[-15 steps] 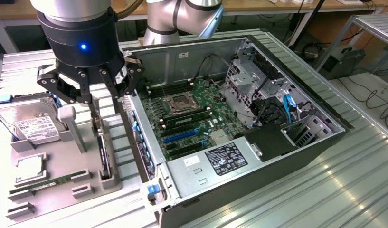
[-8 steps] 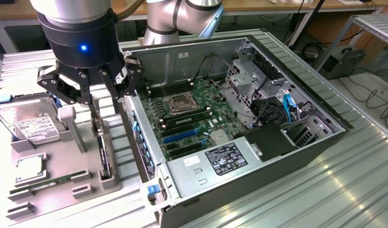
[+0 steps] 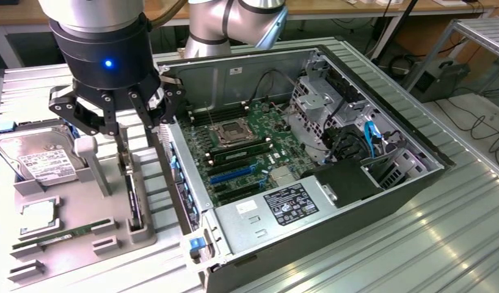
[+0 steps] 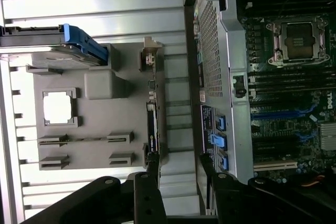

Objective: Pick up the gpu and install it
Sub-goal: 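Pick up the gpu and move the gpu toward the slot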

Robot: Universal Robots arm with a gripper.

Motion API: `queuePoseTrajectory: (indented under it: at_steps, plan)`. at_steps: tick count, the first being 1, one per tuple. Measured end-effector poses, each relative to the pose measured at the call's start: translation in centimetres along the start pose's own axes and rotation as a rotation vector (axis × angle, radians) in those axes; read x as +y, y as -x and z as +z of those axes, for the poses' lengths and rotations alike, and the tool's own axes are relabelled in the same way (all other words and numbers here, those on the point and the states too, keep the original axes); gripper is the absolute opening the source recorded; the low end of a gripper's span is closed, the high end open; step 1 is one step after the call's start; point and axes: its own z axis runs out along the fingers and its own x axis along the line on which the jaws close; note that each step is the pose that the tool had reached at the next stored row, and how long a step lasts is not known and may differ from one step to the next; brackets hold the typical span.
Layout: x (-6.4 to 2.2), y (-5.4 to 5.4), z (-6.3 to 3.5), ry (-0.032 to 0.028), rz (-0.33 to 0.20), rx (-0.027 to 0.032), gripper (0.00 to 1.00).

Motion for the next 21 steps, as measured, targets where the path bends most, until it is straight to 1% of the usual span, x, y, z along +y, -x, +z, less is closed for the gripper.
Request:
queuePoseTrajectory:
  at_steps: [4, 5, 7, 12, 13, 15, 21]
  plan:
    - [0.0, 0.0, 0.1, -0.0001, 0.0, 0.0, 0.42]
    - [-0.01, 0.0, 0.31, -0.0015, 0.0, -0.0001, 0.42]
    - [-0.03, 0.0, 0.66, -0.0063, 0.0, -0.0004, 0.42]
    - [-0.04, 0.0, 0.98, -0.008, 0.0, -0.0006, 0.42]
    - [-0.04, 0.0, 1.08, -0.0095, 0.0, -0.0007, 0.42]
    - [-0.07, 0.0, 1.73, -0.0258, -0.001, -0.0019, 0.42]
    - [-0.08, -0.1, 1.96, -0.0263, -0.001, -0.002, 0.42]
